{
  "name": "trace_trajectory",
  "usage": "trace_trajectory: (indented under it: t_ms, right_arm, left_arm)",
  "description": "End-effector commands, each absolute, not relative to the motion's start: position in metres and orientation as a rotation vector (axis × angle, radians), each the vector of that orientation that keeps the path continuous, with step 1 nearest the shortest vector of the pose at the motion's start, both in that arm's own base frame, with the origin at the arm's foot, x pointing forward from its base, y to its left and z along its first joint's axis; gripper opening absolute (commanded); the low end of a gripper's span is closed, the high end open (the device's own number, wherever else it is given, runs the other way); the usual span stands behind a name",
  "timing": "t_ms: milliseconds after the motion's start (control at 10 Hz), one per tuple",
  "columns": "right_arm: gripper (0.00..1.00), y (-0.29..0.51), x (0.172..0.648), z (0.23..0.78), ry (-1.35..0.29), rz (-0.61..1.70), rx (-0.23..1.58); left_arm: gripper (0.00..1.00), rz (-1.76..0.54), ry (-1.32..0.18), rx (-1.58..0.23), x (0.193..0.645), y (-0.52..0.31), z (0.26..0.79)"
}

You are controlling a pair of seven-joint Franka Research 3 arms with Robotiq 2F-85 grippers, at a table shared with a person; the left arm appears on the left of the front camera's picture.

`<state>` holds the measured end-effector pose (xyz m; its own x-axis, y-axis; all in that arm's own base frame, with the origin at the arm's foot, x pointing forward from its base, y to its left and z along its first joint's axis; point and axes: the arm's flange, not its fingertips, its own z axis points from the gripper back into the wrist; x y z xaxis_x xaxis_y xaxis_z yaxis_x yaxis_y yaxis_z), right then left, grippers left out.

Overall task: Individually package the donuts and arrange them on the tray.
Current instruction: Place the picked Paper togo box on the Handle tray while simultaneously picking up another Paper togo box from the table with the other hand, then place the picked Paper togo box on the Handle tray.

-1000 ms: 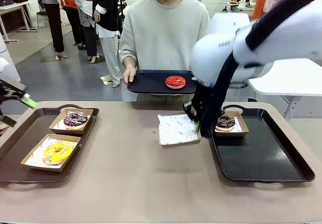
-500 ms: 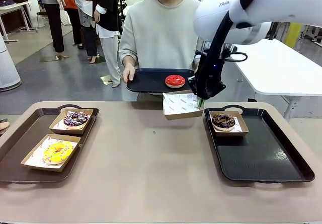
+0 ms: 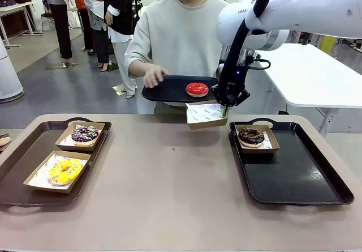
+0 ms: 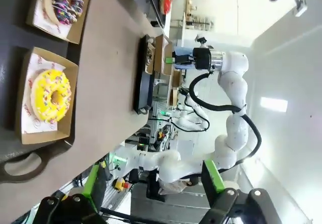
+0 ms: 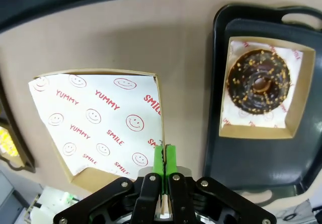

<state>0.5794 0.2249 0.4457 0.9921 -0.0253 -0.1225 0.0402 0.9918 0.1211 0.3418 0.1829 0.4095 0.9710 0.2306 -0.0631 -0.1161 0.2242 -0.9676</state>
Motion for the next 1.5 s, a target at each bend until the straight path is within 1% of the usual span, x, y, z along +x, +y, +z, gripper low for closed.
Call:
trace_trajectory:
  t_ms: [0, 200, 300, 1400]
  right_arm:
    - [0.0, 0.2276, 0.5894, 0.4423, 0.132, -0.046, 0.094]
    - [0.0, 0.2282, 0.5931, 0.4341, 0.139, -0.046, 0.092]
    - [0.0, 0.2232, 0.5861, 0.4357, 0.132, -0.04, 0.118]
    - [0.0, 0.2232, 0.5861, 0.4357, 0.132, -0.04, 0.118]
  left_arm:
    - [1.0, 0.274, -0.146, -1.318, 0.3484, 0.1892, 0.4083]
    - [1.0, 0.298, -0.147, -1.288, 0.35, 0.1948, 0.4053]
    - [1.0, 0.277, -0.112, -1.311, 0.3458, 0.1918, 0.4013]
    - [1.0, 0.277, -0.112, -1.311, 0.3458, 0.1918, 0.4013]
